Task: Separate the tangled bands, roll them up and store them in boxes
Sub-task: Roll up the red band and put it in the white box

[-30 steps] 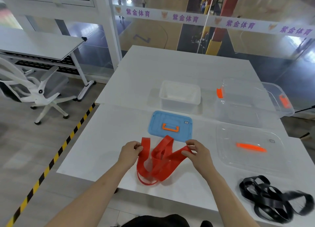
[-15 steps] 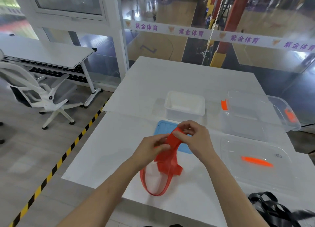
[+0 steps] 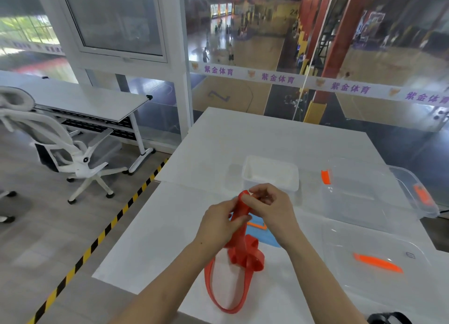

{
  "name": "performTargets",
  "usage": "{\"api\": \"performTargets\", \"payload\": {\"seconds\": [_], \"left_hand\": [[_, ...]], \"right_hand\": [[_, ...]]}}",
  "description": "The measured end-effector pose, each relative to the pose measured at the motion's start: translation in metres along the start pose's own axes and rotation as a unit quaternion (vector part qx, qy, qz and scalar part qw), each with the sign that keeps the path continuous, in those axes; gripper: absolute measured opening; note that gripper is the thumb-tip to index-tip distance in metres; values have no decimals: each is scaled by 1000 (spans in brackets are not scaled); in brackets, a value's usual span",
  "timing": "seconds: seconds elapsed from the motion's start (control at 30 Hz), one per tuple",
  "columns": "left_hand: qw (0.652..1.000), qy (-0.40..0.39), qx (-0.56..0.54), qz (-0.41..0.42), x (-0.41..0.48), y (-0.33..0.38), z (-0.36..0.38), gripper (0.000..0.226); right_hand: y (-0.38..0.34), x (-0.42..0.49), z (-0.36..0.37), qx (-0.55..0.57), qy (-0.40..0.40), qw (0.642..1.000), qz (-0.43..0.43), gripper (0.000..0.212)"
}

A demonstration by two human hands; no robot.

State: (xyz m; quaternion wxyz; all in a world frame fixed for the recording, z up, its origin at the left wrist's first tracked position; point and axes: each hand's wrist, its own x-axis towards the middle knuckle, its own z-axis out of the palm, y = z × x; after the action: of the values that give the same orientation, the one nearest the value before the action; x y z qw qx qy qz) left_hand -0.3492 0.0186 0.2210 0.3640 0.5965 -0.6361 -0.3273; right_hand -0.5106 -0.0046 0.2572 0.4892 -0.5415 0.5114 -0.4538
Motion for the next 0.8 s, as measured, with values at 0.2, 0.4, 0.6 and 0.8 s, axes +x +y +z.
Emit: {"api": "performTargets", "payload": {"seconds": [0.2, 0.4, 0.6, 0.8], "left_hand": [[992, -31, -123, 2, -1, -7, -12, 30], [976, -65, -210, 8, 9, 7, -34, 16], [940, -41, -340, -13, 18, 27, -39, 21], [902, -3, -431, -3, 25, 49, -41, 63]], "right_hand": [[20, -6, -13, 99, -28, 994, 23, 9], [43, -13, -13, 23, -63, 998, -12, 7], [30, -12, -1, 57, -59, 996, -42, 21], [18, -9, 9, 42, 49, 994, -86, 30]]}}
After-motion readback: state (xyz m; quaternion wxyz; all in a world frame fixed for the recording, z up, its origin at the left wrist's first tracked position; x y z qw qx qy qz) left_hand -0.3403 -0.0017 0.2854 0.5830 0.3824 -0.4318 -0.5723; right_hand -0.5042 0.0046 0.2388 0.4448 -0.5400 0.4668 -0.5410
